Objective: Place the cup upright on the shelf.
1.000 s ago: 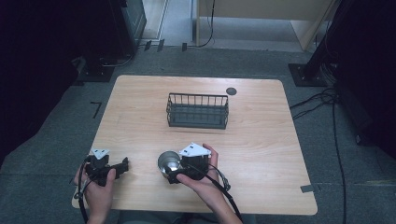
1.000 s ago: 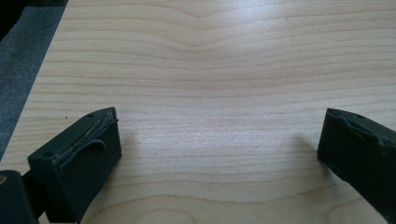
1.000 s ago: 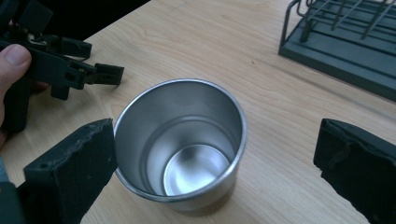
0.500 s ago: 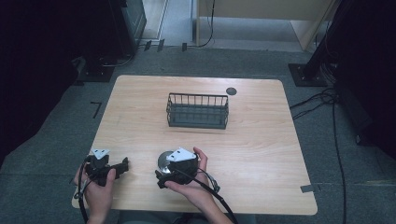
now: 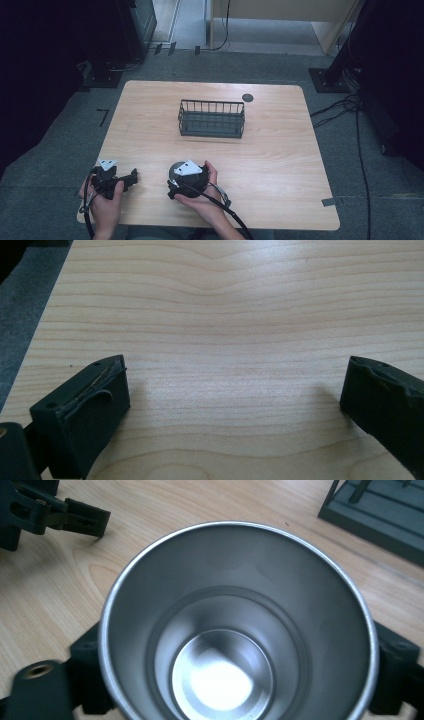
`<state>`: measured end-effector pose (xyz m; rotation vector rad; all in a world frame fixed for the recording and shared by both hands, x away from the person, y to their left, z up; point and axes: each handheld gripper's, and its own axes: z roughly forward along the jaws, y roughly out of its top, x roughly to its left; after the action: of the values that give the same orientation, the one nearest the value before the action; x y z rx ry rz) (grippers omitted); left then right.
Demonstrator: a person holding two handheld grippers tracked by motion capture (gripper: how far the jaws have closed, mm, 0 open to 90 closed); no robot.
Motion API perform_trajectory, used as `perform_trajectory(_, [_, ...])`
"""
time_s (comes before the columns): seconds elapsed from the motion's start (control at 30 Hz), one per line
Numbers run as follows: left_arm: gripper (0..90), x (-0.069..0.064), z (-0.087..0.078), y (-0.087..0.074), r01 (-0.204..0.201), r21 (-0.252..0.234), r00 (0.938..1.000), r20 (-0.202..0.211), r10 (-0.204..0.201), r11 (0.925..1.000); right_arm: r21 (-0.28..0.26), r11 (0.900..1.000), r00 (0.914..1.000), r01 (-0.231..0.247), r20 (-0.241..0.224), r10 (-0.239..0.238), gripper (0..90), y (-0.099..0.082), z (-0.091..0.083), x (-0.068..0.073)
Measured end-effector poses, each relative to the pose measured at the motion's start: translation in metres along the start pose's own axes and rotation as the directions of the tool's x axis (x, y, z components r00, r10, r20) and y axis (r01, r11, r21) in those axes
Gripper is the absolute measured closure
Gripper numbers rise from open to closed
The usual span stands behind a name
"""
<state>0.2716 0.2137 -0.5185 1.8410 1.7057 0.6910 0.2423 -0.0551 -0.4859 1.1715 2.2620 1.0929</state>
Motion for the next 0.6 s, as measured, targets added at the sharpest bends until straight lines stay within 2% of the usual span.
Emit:
perform_trajectory(0.2, [0.0,0.0,0.0,0.0,0.0,0.0,1.0,0.0,0.0,1.0,-0.014,0.9998,0.9999,0.016,0.002,-0.016,16.9,-0.001,-0.002,0.0])
perform_trajectory(0.6, [0.0,0.0,0.0,0.0,0.0,0.0,1.0,0.0,0.0,1.0,-0.034,0.9993,0.9995,-0.016,0.028,0.017,18.1,0.007,-0.014,-0.017])
